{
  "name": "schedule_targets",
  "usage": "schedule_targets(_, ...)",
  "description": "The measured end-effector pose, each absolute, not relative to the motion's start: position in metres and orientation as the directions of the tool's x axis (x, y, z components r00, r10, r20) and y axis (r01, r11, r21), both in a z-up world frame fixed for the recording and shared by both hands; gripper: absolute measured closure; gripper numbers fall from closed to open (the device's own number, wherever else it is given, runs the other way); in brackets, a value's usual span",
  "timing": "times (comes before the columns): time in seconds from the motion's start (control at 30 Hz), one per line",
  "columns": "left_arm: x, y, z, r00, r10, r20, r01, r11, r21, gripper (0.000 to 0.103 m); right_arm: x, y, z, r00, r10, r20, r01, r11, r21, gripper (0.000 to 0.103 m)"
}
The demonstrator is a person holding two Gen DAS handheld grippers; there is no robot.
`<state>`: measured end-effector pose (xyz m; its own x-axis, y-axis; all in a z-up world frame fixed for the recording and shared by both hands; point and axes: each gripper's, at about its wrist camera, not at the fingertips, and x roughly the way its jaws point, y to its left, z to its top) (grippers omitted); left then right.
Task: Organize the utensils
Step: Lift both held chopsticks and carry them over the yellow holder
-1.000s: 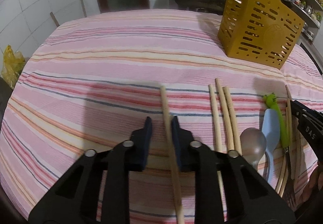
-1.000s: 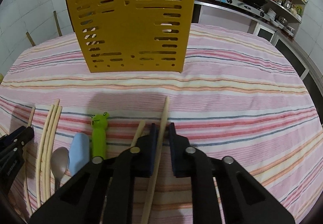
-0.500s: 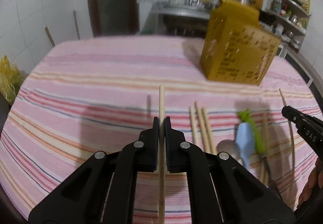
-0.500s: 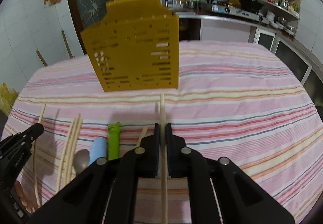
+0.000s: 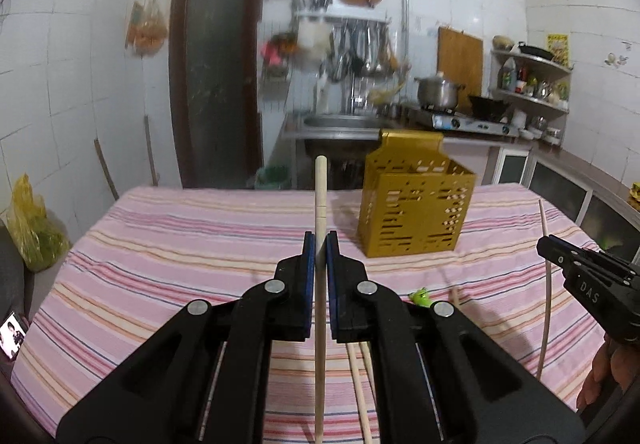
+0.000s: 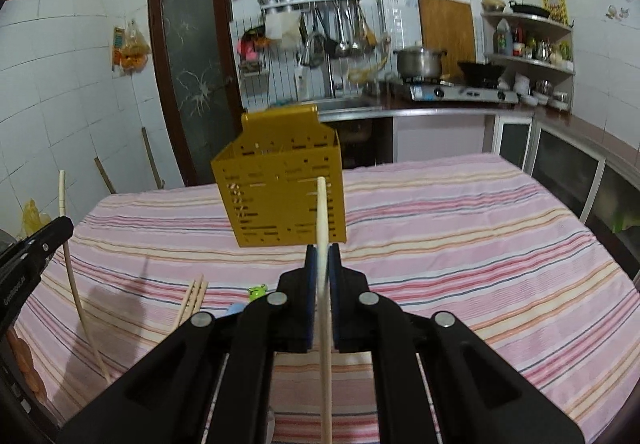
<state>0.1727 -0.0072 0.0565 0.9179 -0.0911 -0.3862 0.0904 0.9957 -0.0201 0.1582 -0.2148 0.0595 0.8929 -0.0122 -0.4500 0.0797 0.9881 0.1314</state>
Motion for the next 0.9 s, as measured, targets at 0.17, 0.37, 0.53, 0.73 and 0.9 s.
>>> schedule_targets(0.17, 0.154, -0.005, 0.060, 0.930, -0.102, -0.353, 0.102, 0.995, -0.017, 0.099, 0.143, -0.213, 0.064, 0.915, -0.032, -0.402, 0.086, 0.990, 0.116, 0.097)
schedule_targets(0.37, 0.145, -0.001, 0.065, 0.940, -0.097, -0.326, 0.098, 0.995, -0.012, 0.099, 0.126, -0.215, 0.075, 0.938, -0.044, -0.343, 0.089, 0.990, 0.114, 0.097)
schedule_targets(0.53, 0.146, -0.002, 0.075, 0.949, -0.097, -0.300, 0.091, 0.995, -0.032, 0.099, 0.126, -0.218, 0.090, 0.956, -0.057, -0.288, 0.093, 0.989, 0.111, 0.097)
schedule_targets(0.73, 0.164, -0.004, 0.098, 0.956, -0.117, -0.268, 0.101, 0.992, -0.071, 0.099, 0.140, -0.220, 0.112, 0.969, -0.056, -0.240, 0.085, 0.990, 0.113, 0.097)
schedule_targets(0.9, 0.194, -0.022, 0.141, 0.964, -0.172, -0.205, 0.154, 0.983, -0.101, 0.099, 0.168, -0.226, 0.157, 0.986, -0.045, -0.161, 0.064, 0.991, 0.120, 0.097)
